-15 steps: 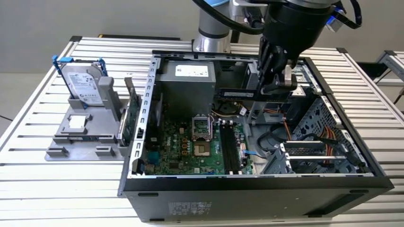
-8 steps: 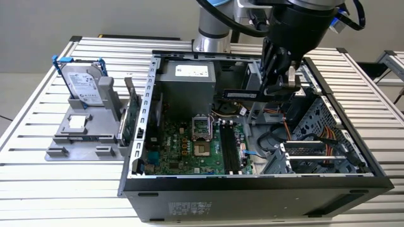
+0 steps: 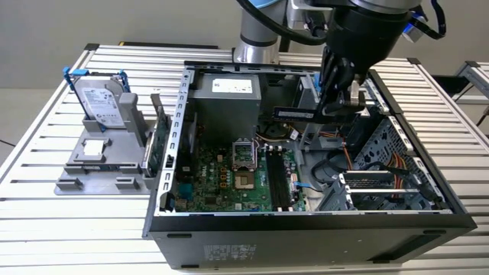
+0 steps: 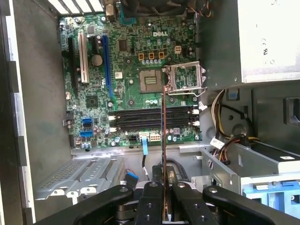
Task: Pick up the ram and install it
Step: 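Pick up the ram and move it above insertion slot, then insert the ram into the slot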
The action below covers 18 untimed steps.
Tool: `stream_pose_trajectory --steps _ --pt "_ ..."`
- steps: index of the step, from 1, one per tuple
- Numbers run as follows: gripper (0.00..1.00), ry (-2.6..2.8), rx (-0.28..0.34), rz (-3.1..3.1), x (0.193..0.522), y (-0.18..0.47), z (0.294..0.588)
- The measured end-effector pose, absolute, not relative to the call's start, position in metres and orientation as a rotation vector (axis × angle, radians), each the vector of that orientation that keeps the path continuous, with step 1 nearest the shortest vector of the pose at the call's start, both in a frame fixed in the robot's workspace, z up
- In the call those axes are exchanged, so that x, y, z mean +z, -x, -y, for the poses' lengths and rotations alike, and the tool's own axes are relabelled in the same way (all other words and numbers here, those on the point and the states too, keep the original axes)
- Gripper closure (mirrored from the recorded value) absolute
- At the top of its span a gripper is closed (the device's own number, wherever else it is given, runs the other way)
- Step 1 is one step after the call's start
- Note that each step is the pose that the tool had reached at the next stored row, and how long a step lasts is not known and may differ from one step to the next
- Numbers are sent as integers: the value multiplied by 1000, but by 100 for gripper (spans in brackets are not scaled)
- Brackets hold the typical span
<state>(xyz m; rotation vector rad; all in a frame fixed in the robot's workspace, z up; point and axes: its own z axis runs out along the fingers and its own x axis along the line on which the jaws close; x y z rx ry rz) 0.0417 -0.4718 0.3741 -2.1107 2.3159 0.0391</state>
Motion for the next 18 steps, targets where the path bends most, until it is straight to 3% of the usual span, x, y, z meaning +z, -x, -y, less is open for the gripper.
stream_pose_trajectory --steps 18 --pt "100 2076 38 -2347 372 -43 443"
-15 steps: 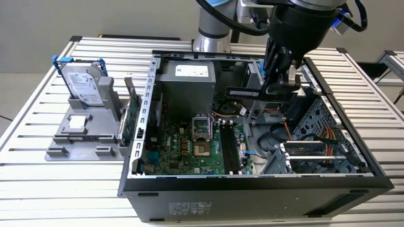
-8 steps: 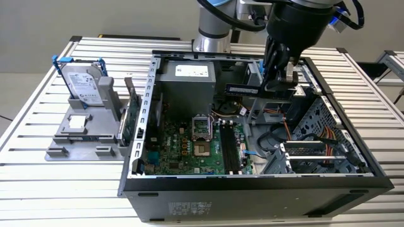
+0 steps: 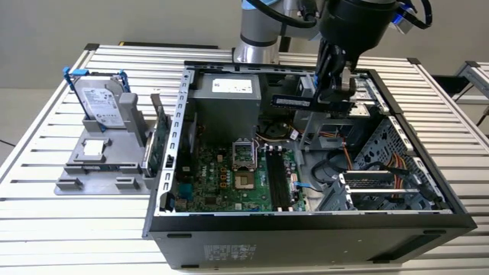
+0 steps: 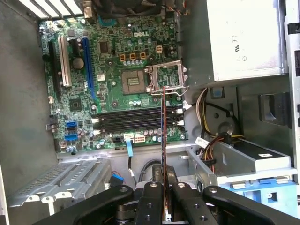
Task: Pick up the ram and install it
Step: 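Insert the ram into the slot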
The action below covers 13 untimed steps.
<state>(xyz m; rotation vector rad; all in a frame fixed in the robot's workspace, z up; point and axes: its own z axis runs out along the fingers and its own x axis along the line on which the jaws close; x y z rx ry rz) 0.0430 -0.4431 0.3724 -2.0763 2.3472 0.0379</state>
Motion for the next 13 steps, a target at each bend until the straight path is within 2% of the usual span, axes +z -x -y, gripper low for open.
stream_pose_trajectory --steps 13 --pt "100 2078 38 -2346 372 -43 440"
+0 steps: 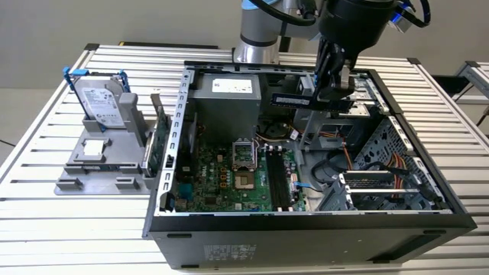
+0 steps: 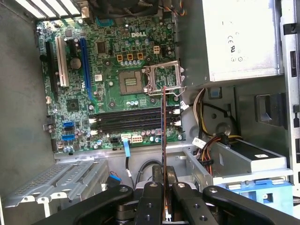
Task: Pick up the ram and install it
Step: 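Insert the ram into the slot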
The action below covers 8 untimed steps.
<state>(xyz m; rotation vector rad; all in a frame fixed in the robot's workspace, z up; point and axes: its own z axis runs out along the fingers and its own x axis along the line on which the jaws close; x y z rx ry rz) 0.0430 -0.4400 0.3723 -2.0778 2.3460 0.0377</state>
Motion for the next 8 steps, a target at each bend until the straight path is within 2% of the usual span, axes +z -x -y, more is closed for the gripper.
stream_pose_trajectory --steps 8 --pt "100 2068 38 -2355 372 -43 440"
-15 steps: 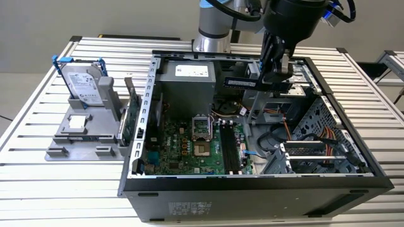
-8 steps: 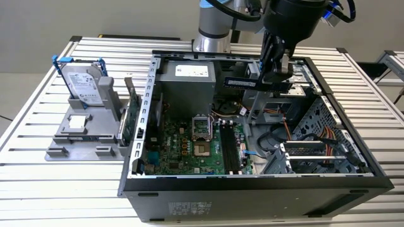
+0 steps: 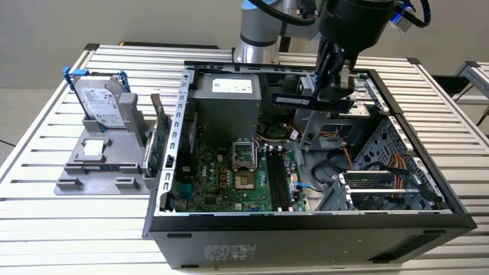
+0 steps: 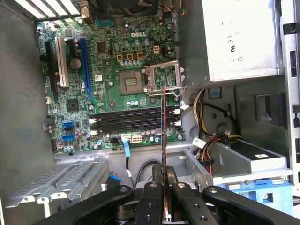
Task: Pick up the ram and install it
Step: 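Insert the ram into the slot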
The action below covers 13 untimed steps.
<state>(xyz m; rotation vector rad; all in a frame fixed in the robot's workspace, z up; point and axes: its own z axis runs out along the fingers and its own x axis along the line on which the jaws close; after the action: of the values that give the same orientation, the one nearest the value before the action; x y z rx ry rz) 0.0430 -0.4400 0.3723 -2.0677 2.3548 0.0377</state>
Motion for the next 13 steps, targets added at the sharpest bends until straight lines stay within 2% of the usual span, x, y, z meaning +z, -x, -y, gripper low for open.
stream_pose_trajectory --steps 13 --pt "100 1945 37 -2455 372 -43 440"
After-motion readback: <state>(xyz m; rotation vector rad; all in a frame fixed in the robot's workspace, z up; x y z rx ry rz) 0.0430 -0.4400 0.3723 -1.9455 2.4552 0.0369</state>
